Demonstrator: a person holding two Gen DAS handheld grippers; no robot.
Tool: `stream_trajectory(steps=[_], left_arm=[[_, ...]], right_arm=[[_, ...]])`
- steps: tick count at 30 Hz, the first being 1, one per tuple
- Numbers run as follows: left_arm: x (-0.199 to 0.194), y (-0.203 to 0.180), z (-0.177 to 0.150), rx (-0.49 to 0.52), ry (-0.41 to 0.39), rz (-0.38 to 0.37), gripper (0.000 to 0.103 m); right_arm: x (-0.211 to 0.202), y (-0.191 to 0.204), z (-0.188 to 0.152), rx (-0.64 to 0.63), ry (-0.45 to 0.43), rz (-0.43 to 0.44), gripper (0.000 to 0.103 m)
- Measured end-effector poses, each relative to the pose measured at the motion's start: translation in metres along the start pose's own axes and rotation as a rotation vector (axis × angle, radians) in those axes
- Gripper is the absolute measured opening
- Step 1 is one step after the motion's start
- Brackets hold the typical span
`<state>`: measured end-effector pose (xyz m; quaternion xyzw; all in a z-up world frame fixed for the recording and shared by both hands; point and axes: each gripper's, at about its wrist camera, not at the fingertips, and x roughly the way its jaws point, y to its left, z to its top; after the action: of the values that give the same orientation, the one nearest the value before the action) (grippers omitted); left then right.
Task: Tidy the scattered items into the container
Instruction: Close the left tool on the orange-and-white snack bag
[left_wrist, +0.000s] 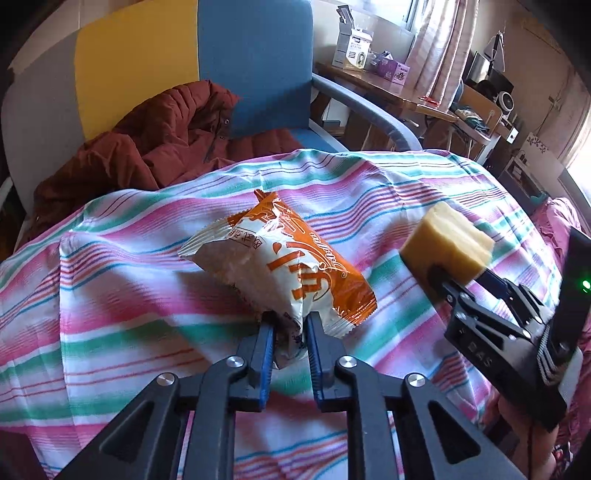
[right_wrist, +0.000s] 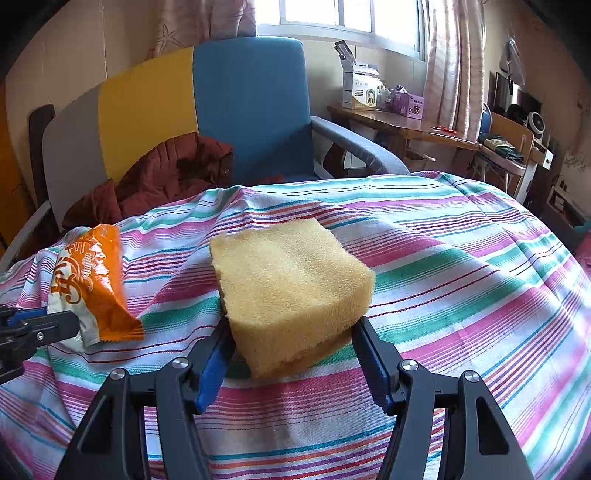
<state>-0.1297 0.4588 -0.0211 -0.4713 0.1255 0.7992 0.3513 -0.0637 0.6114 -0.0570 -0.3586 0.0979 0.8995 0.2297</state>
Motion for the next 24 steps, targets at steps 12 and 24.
stream_trajectory(steps=[12,24], left_arm=[[-0.039,0.019,-0.046,-0.047,0.005,-0.062,0.014],[-0.071,0.049,-0.100,-0.162,0.025,-0.113,0.014]], right_arm=[[0.001,0.005,-0.001,-0.024,0.003,-0.028,0.064],[-0.003,0.009,0.000,-0.044,0.006,-0.046,0.062]])
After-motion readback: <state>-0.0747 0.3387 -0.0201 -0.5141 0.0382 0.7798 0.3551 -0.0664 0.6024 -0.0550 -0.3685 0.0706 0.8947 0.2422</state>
